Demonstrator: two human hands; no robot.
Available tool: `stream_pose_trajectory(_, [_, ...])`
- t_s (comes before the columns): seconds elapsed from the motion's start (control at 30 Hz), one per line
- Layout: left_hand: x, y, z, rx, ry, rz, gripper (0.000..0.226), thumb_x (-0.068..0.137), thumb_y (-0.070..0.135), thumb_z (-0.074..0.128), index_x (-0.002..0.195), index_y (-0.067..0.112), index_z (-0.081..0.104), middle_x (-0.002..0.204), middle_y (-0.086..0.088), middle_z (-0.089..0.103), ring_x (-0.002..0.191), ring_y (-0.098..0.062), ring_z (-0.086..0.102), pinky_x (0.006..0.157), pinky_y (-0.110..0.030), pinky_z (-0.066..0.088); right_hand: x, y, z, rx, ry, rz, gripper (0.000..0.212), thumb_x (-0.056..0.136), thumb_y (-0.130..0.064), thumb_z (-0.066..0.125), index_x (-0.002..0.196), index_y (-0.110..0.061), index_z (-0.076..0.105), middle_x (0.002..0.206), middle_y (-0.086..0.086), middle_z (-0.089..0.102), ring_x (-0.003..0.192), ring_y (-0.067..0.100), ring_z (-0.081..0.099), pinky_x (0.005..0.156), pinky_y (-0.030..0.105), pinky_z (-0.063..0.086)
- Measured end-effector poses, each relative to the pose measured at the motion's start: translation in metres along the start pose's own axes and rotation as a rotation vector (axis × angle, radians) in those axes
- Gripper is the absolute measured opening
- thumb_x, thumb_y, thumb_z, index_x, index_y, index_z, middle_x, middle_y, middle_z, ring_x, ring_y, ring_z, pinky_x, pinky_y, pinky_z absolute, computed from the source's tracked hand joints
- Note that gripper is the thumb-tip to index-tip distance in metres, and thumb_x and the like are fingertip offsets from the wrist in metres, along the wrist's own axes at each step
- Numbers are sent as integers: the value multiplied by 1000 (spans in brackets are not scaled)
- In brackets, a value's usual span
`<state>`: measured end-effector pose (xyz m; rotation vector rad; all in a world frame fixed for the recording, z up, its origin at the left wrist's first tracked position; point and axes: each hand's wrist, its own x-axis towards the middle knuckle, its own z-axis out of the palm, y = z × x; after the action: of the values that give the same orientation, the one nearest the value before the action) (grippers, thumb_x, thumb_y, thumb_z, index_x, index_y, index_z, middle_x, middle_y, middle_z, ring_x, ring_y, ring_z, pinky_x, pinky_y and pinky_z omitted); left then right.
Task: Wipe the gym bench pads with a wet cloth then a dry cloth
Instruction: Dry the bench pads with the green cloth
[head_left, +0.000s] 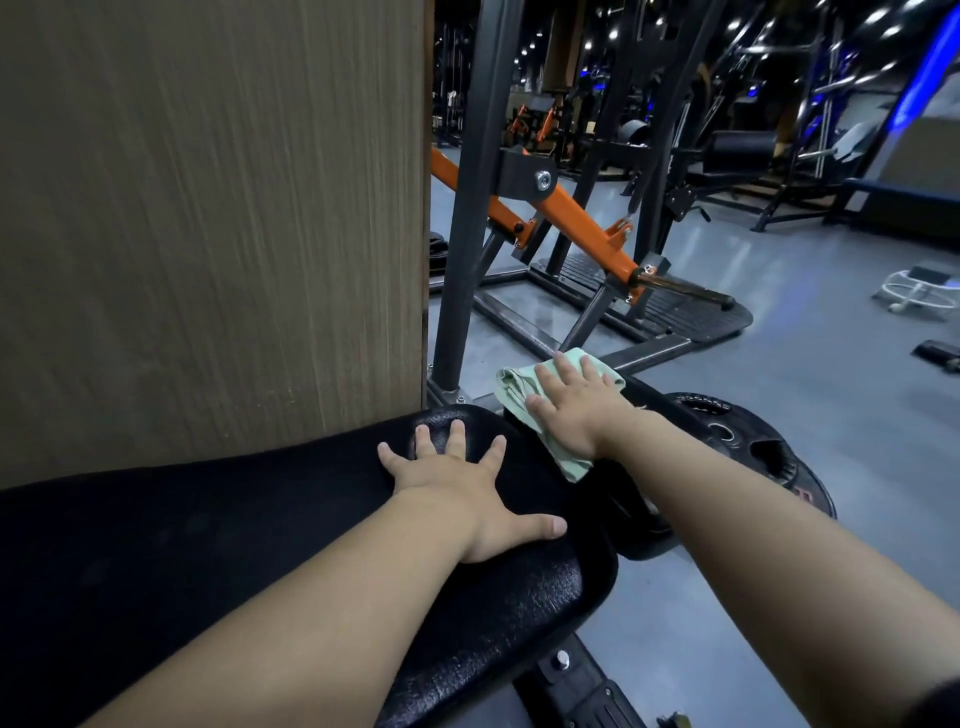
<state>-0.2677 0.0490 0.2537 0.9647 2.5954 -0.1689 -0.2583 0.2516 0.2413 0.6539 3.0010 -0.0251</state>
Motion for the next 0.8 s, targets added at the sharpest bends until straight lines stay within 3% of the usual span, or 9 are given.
stream_pose_trajectory(0.23, [-1,3,-6,5,-20,2,115,62,101,26,153,43,-13,164,-6,-21,148,-44,-17,112,-73,-4,-74,35,7,-18,-12,-54,71,99,-60,14,157,-25,-6,164,4,-17,150,29,-16,121,49,-4])
stream_pose_trajectory(0.4, [-4,-2,2,3,0,11,114,62,101,23,153,43,-14,163,-7,-22,148,-44,-17,111,-73,-2,-124,48,17,-88,-5,-68,83,88,-67,-2,157,-20,-9,163,5,-19,149,29,-19,121,48,-8])
stream_pose_trajectory(0.63, [-5,1,2,7,35,32,111,64,100,19,154,42,-14,163,-7,-22,148,-43,-16,113,-72,-2,-78,54,6,-86,18,115,75,95,-62,5,157,-20,-3,165,7,-11,151,32,-11,116,60,-11])
stream_pose_trajectory(0.8, [-4,0,8,27,25,33,111,64,100,18,153,42,-15,163,-6,-23,148,-43,-17,113,-72,-2,-30,71,4,-184,64,118,78,98,-57,4,155,-4,6,163,18,-9,149,31,-19,113,56,-20])
